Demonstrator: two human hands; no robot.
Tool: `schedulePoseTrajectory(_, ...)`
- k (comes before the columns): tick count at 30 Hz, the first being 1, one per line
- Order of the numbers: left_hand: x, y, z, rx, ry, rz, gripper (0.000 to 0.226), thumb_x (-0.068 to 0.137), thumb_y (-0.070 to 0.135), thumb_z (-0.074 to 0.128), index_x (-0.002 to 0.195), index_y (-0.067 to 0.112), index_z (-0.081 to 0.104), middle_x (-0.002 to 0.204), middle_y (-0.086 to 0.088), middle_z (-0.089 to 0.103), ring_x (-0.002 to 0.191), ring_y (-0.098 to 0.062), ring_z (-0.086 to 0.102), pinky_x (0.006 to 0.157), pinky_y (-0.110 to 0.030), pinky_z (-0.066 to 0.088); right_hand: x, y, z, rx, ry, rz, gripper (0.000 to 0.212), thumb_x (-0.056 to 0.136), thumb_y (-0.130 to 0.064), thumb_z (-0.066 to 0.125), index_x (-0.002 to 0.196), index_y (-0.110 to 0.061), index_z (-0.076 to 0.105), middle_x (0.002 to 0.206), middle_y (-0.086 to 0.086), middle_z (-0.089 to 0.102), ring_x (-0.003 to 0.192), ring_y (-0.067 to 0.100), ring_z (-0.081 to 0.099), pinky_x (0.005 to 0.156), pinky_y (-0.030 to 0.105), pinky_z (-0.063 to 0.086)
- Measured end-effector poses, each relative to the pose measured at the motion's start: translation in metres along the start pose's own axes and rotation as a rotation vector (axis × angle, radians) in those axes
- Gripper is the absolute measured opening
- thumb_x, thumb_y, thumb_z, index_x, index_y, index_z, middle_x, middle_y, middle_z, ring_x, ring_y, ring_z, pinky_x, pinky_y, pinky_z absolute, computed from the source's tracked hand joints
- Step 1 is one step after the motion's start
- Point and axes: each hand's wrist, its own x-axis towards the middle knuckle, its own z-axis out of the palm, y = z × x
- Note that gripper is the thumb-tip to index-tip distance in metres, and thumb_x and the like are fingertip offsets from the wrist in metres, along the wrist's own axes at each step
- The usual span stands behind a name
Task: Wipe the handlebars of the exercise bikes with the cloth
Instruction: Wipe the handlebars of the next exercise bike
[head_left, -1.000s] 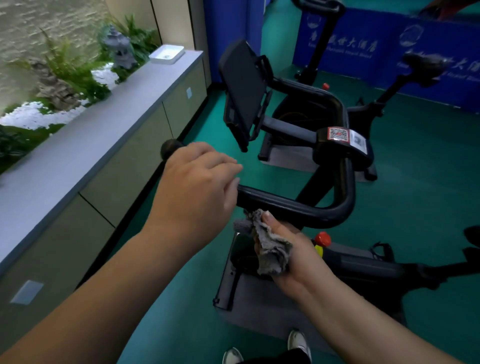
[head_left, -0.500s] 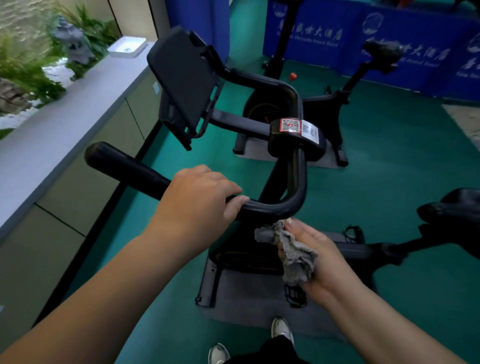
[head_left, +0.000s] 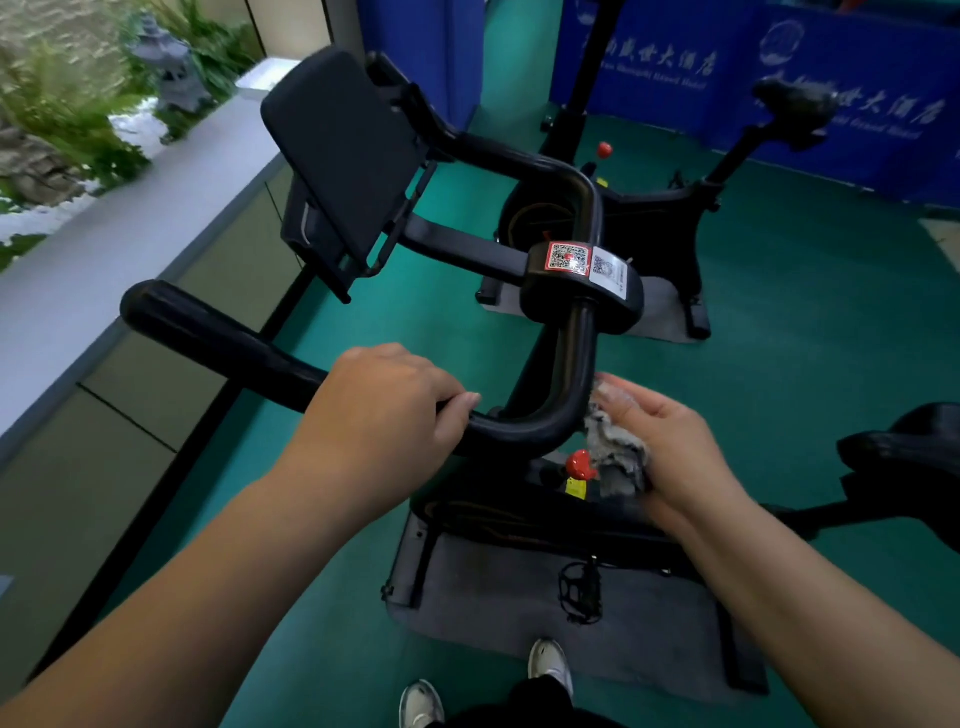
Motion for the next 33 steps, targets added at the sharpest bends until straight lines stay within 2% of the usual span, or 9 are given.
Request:
schedulePoseTrajectory(2,0.000,0.001,0.001,0.006,0.007,-0.012,0.058,0.085,0.051,0.019,0.067,0.023,0.066,0.060,0.008,0.059,0.066,-0.017,0.051,0.068,-0.037,0.044,0.015,-0.007,0.001,-0.050,0.058,-0.043,0.025,0.084,-0.016,0.066,0.107,-0.006,0.066,0.091,0.014,0.073,0.069,0.018,0.070,0.054,0.025,0.053)
schedulePoseTrajectory(5,-0.002,0.001,0.001,0.008,0.004,-0.027,0.054,0.086,0.050,0.022,0.069,0.023,0.066,0.062,0.008,0.060,0.068,-0.017,0.051,0.071,-0.037,0.044,0.043,-0.016,0.005,-0.109,0.176,-0.090,0.039,0.082,-0.027,0.071,0.113,-0.007,0.058,0.092,0.010,0.069,0.064,0.014,0.067,0.052,0.024,0.050)
schedulePoseTrajectory(8,-0.002,0.002,0.000,0.017,-0.005,-0.032,0.056,0.086,0.050,0.019,0.072,0.023,0.067,0.063,0.009,0.061,0.070,-0.016,0.052,0.072,-0.037,0.044,0.058,-0.022,0.008,-0.106,0.216,-0.109,0.044,0.080,-0.035,0.073,0.110,-0.007,0.057,0.093,0.011,0.071,0.072,0.017,0.070,0.064,0.031,0.054)
schedulePoseTrajectory(12,-0.003,0.002,0.001,0.023,-0.004,-0.039,0.051,0.088,0.048,0.025,0.072,0.022,0.067,0.063,0.008,0.061,0.070,-0.016,0.053,0.071,-0.037,0.044,0.034,-0.009,0.008,-0.355,0.215,-0.131,0.049,0.065,-0.063,0.068,0.085,-0.020,0.056,0.087,0.009,0.065,0.075,0.025,0.061,0.073,0.046,0.052)
schedulePoseTrajectory(16,-0.003,0.002,0.001,0.008,0.009,-0.051,0.049,0.088,0.047,0.028,0.070,0.022,0.066,0.062,0.008,0.060,0.069,-0.015,0.052,0.072,-0.037,0.044,0.008,0.007,0.007,-0.470,0.238,-0.261,0.029,0.087,-0.040,0.063,0.076,-0.018,0.049,0.071,0.004,0.060,0.060,0.013,0.054,0.057,0.029,0.045)
schedulePoseTrajectory(20,-0.003,0.003,0.001,0.011,0.005,-0.047,0.052,0.088,0.049,0.024,0.071,0.023,0.066,0.062,0.009,0.059,0.069,-0.015,0.052,0.072,-0.036,0.044,0.033,-0.008,0.010,-0.448,0.257,-0.297,0.025,0.085,-0.038,0.066,0.073,-0.024,0.049,0.077,0.005,0.065,0.064,0.019,0.059,0.057,0.033,0.049)
schedulePoseTrajectory(24,-0.004,0.004,0.001,-0.009,0.012,-0.055,0.046,0.088,0.045,0.030,0.072,0.024,0.068,0.064,0.010,0.061,0.071,-0.016,0.053,0.073,-0.037,0.045,0.057,-0.025,0.016,-0.529,0.308,-0.382,0.024,0.086,-0.038,0.065,0.086,-0.017,0.054,0.085,0.003,0.065,0.071,0.016,0.060,0.059,0.031,0.050)
schedulePoseTrajectory(29,-0.006,0.005,0.001,-0.008,0.018,-0.064,0.048,0.088,0.046,0.029,0.071,0.024,0.068,0.063,0.009,0.061,0.070,-0.016,0.053,0.073,-0.037,0.045,0.025,-0.005,0.004,-0.700,0.215,-0.409,0.018,0.088,-0.039,0.061,0.083,-0.024,0.052,0.071,0.004,0.059,0.061,0.019,0.055,0.054,0.030,0.045)
schedulePoseTrajectory(33,-0.007,0.003,0.000,-0.018,0.013,-0.053,0.058,0.086,0.050,0.018,0.073,0.023,0.068,0.064,0.009,0.062,0.072,-0.015,0.054,0.073,-0.038,0.044,-0.001,-0.010,0.002,-0.762,0.182,-0.607,0.017,0.083,-0.027,0.069,0.075,-0.029,0.055,0.081,-0.004,0.060,0.068,-0.002,0.053,0.059,0.005,0.040)
